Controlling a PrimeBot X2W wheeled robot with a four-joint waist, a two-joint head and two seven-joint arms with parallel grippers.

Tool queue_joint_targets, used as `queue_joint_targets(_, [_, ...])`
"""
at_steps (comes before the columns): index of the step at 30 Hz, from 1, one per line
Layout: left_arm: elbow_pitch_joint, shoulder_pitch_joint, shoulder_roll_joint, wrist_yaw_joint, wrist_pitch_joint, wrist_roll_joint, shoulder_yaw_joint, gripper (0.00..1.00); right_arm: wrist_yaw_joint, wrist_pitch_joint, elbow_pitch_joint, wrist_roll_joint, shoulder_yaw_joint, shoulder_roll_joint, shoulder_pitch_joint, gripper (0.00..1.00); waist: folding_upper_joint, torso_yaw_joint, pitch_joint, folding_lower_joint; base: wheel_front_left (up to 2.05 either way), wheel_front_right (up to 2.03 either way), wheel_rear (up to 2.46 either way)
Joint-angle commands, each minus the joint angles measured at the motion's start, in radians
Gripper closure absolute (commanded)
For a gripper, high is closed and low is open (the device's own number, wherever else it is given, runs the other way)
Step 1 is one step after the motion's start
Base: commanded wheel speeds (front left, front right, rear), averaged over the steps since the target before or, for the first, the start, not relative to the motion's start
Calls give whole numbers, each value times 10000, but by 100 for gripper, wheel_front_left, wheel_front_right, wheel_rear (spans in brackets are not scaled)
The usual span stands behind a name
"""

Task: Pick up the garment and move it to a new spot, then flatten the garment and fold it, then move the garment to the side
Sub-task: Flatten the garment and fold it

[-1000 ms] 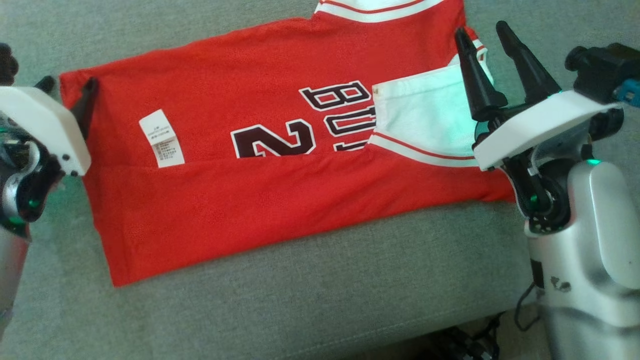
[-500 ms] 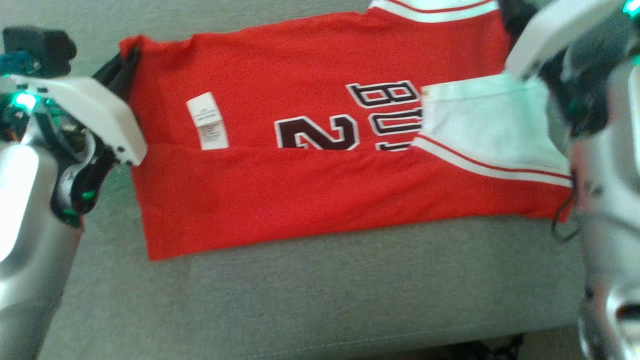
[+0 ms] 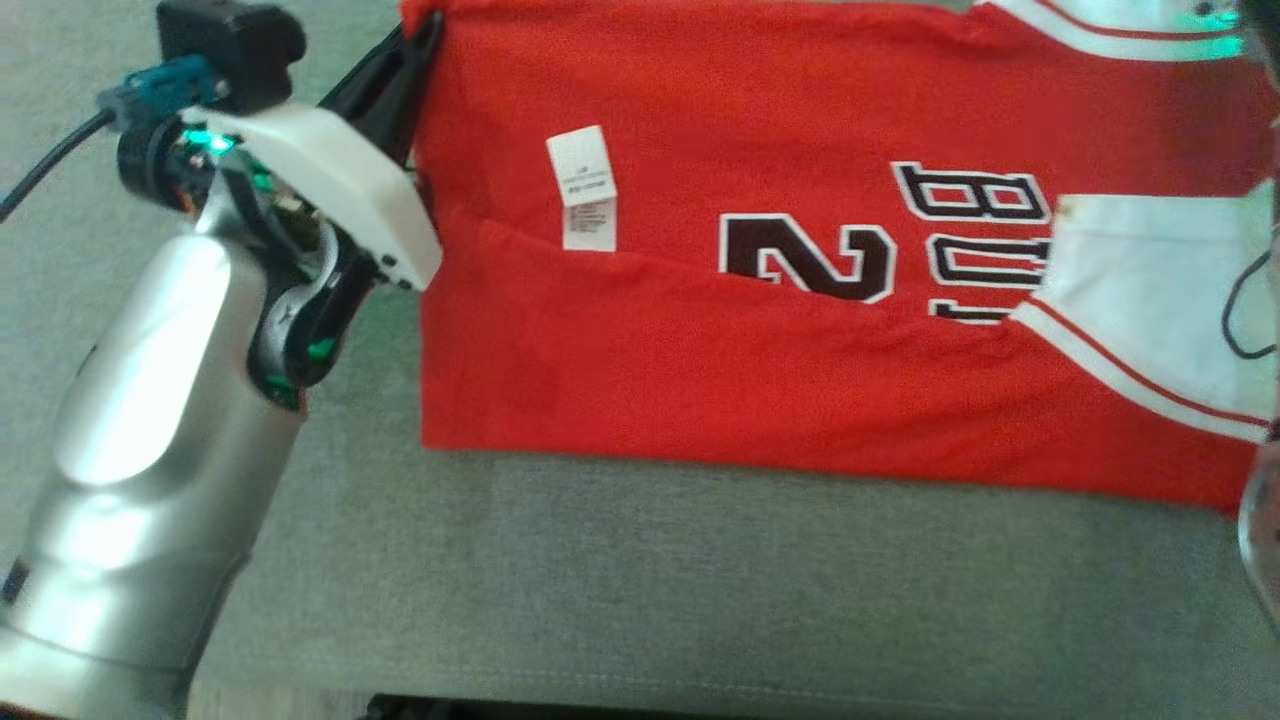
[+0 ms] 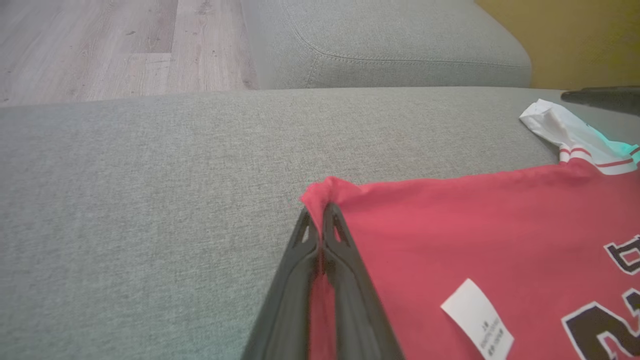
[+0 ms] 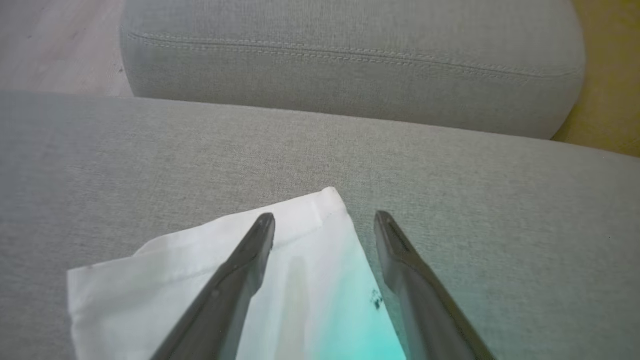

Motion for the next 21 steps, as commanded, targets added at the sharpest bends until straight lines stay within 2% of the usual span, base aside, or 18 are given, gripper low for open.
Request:
queue_joint_targets(1, [-194,-525,204,-58,-154,116,260,100,40,39,-61,-257,-189,-62,-451,0,0,323,259,-1,0,0,0])
queue_joint_targets(7, [245,-856,-137,-196,-445,157,54,100,40,-95,847,-1282,-1016,-22,-826,0,0,544,406,-1,0,0,0])
queue_joint_targets(11, [496,-1041,-204,-291,-572,123,5,100,40,-155,1436,-1542,-1167,161,-1027,0,0,541,502,-1,0,0,0])
queue_joint_targets(12, [533,-1061,-198,-302,-598,115,8,100,40,-192,1533,-1545,-1153,185,-1070,16,0,525,513,-1,0,0,0])
queue_joint_targets(13, [567,-1077,-188,-312,-618,107,13,100,40,-242,1620,-1549,-1135,209,-1104,40,0,506,523,-1,0,0,0])
queue_joint_targets(14, [601,-1088,-177,-320,-637,100,15,100,40,-296,1705,-1551,-1109,231,-1132,54,0,487,527,-1,0,0,0])
queue_joint_targets(15, [634,-1096,-166,-327,-654,94,18,100,40,-367,1783,-1556,-1070,246,-1157,62,0,467,526,-1,0,0,0])
queue_joint_targets(16, [665,-1104,-152,-334,-667,88,19,100,40,-491,1835,-1587,-1002,243,-1178,76,0,444,524,-1,0,0,0])
queue_joint_targets(17, [697,-1111,-138,-340,-680,84,19,100,40,-644,1886,-1618,-915,229,-1194,100,0,422,517,-1,0,0,0])
queue_joint_targets(21, [830,-1091,-38,-336,-765,80,58,100,40,-1362,2059,-1601,-750,224,-1247,100,0,255,397,-1,0,0,0])
